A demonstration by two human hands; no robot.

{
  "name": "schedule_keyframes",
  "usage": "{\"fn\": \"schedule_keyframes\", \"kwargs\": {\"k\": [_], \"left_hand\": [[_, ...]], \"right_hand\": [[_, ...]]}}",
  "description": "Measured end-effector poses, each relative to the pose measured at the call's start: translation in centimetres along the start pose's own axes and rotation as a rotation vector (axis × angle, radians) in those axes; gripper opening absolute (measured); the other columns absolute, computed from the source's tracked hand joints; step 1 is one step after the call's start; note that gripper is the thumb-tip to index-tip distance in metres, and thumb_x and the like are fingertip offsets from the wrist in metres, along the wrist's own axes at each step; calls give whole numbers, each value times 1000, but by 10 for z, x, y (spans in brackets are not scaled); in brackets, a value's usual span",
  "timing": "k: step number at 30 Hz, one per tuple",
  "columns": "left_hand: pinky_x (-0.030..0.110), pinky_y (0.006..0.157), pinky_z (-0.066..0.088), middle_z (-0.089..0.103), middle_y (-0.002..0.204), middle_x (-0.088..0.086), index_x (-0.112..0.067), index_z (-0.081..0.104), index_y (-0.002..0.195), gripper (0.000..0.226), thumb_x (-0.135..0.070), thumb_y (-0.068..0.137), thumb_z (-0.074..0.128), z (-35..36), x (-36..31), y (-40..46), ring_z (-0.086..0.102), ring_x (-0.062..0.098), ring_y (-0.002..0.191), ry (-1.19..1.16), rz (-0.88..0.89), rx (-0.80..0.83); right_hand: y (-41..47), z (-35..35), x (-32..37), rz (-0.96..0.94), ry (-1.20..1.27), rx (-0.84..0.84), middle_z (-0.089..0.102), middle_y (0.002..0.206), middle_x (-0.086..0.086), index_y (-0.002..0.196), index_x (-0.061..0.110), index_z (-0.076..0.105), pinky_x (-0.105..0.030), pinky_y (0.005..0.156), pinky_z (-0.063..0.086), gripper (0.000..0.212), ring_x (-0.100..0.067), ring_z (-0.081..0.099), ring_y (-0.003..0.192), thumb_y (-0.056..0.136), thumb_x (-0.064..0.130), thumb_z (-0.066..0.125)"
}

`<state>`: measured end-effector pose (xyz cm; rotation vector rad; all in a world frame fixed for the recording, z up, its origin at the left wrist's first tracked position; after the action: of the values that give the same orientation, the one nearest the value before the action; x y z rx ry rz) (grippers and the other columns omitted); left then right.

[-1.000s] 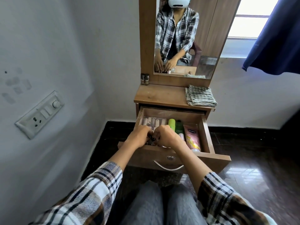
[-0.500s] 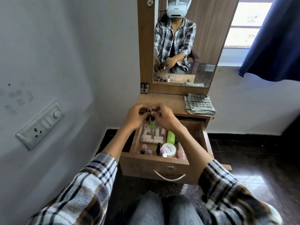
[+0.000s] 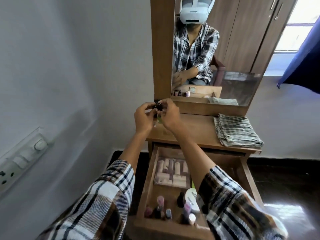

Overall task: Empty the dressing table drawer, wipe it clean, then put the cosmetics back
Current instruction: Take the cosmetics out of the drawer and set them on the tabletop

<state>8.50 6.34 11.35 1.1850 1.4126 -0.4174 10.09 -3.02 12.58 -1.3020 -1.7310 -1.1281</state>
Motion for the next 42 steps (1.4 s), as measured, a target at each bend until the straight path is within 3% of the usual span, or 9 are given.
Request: {"fn": "schedule_keyframes", "kwargs": {"k": [8,12,15,20,25,30,36,39,42], "left_hand": [[20,83,49,64,112,12,-2,63,111,23,0,89,56,23,35,41,58,16,100,-41,-5,-10],[29,91,51,64,114,12,-3,63,112,24,-3,89,57,30,45,53,59,20,107,-59,-13,-45],[32,92,51,64,114,11,-4,62,114,27,-1,87,60,32,54,55,60,20,105,-72,-3,-38],[20,84,48,65,114,6,-6,62,117,31,-1,87,60,35,66,48,59,11,96,-45,-26,-3],[37,96,49,64,119,10,-4,62,119,31,-10,89,59,37,75,53,59,22,110,-40,-96,35],[40,97,48,65,116,12,-3,61,119,29,-13,92,55,40,77,54,60,24,108,-39,-114,53],[35,96,47,62,119,15,0,58,122,32,-16,95,50,38,74,53,58,28,111,0,-137,124],[31,100,40,53,133,15,1,46,133,43,-20,95,51,34,65,41,49,27,123,36,-196,64],[32,106,37,48,138,15,1,43,135,48,-20,93,55,26,57,21,46,25,127,23,-212,-33]], "right_hand": [[47,18,-32,8,14,-82,66,112,-7,118,4,60,-18,78,49,30,-10,60,91,88,1,61],[55,24,-43,12,75,-159,68,106,-7,114,6,62,-24,82,53,26,-14,63,93,87,4,63],[55,29,-51,7,60,-150,66,107,-7,114,5,61,-18,78,51,27,-11,61,92,88,2,62],[56,27,-59,33,-30,-152,66,112,-8,119,5,62,-17,81,43,32,-13,60,98,88,10,64],[55,29,-64,37,-3,-179,65,118,-9,122,3,60,-15,85,41,31,-13,58,105,91,8,60],[54,31,-69,22,15,-237,67,112,-6,116,5,64,-9,79,40,26,-1,52,91,91,10,61],[52,27,-65,14,-15,-211,65,115,-7,120,4,61,-9,79,41,31,-4,55,96,90,10,62],[41,17,-59,4,1,-237,66,109,-4,116,5,63,-1,63,44,28,-3,56,89,89,6,63],[18,0,-53,-29,11,-268,67,104,-4,110,6,65,-1,62,45,23,-2,60,84,87,3,64]]}}
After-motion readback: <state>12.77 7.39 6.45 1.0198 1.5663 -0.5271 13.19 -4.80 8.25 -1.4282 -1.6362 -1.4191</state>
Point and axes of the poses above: each hand's wrist, its own y-axis towards the middle knuckle, its own z-axis out of the palm, x = y × z, the point moved 1 cm from there along y, towards the middle knuckle
